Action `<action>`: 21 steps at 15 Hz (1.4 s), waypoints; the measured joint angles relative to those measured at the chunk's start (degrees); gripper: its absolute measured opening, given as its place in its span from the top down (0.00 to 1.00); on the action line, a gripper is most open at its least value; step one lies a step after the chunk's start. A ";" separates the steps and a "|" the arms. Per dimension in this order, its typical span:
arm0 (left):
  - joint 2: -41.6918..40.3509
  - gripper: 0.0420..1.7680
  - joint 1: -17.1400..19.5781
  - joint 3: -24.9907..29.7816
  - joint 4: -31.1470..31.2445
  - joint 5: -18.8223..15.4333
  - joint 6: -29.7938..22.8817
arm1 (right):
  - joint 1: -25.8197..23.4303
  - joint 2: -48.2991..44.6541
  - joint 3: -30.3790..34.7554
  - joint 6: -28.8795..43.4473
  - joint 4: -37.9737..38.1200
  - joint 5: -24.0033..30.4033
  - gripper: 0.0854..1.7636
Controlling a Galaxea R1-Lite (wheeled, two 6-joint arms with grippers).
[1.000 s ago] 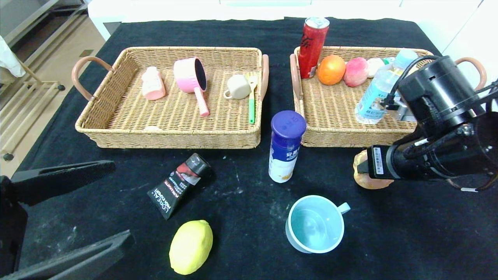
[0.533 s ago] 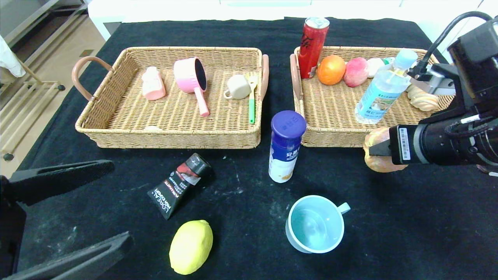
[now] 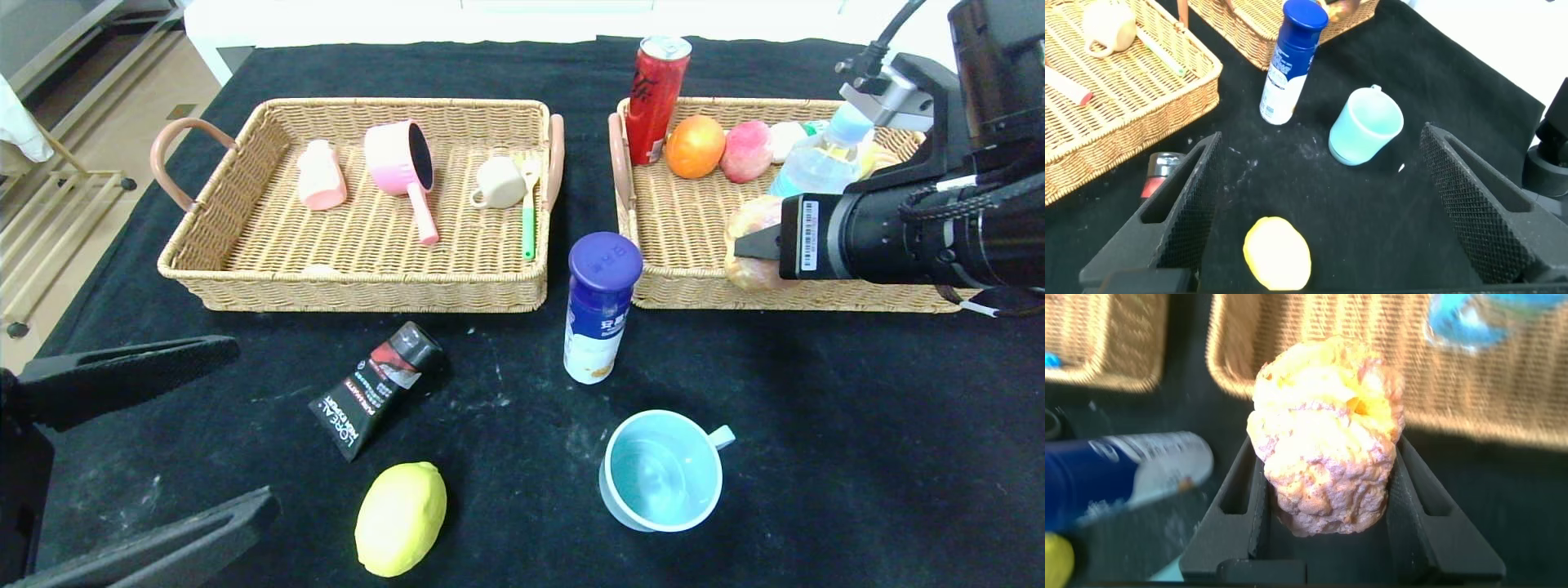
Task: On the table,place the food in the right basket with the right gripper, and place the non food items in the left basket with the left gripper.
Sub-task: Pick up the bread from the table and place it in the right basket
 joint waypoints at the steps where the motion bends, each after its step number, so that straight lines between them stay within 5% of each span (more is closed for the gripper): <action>1: 0.02 0.03 0.00 0.00 -0.01 0.00 0.00 | -0.09 0.67 -0.27 -0.94 -1.38 -0.02 0.54; 16: 0.00 0.03 0.00 -0.02 -0.09 -0.02 0.07 | -5.32 9.76 -0.59 -10.67 -21.41 -0.13 0.54; 21: 0.00 0.03 0.00 0.02 -0.11 -0.02 0.07 | -5.14 9.33 -0.44 -10.79 -21.41 -0.18 0.32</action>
